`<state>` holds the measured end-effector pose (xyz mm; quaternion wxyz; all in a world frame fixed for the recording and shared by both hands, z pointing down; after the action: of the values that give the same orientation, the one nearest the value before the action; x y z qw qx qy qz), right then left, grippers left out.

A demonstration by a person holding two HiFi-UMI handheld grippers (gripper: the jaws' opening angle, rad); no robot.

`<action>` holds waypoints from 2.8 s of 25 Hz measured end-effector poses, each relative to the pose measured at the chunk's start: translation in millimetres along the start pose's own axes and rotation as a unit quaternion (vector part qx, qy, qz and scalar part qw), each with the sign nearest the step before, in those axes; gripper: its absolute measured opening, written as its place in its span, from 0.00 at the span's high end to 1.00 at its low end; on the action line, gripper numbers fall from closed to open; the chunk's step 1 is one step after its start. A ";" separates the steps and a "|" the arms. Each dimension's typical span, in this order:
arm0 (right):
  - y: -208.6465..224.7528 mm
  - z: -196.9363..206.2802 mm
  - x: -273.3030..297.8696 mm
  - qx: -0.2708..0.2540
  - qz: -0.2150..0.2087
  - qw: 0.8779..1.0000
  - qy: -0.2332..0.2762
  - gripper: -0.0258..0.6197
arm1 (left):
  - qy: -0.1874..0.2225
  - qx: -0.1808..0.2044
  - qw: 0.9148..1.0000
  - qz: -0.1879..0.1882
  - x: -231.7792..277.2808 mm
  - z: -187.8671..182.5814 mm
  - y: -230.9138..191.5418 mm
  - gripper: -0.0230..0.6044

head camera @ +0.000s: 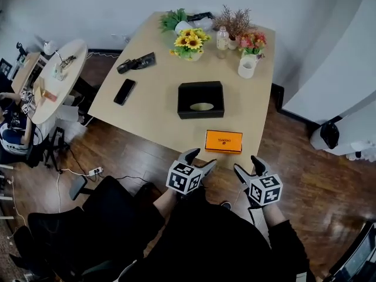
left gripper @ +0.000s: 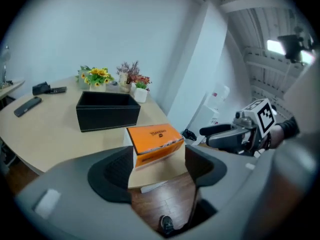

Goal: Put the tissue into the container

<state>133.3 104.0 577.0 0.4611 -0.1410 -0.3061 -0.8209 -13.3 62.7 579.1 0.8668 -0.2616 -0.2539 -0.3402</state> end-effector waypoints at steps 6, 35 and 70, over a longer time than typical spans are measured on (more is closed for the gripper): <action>24.5 -5.2 27.0 0.074 0.025 0.996 -0.034 0.45 | -0.041 -0.051 0.996 0.065 30.8 -5.4 -28.2 0.47; 30.5 -19.4 58.9 0.058 -0.086 0.986 -0.127 0.83 | -0.125 -0.045 0.989 0.069 46.2 -14.3 -44.5 0.73; -17.3 -208.9 134.4 -0.073 -0.113 0.990 -0.040 0.84 | 0.017 0.023 1.000 -0.006 -17.9 -179.9 -149.4 0.73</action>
<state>57.5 -111.6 478.2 0.3410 -0.1718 -0.2775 -0.8816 -85.5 -136.2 477.9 0.8748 -0.2337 -0.2484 -0.3442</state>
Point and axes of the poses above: the fingertips, and each gripper's own axes: x forward along the fingers, y to its right, z out of its underside, the point moved 2 cm from there along -x, backward along the fingers, and after that the axes turned 6 degrees about -z, right-handed, at the moved point
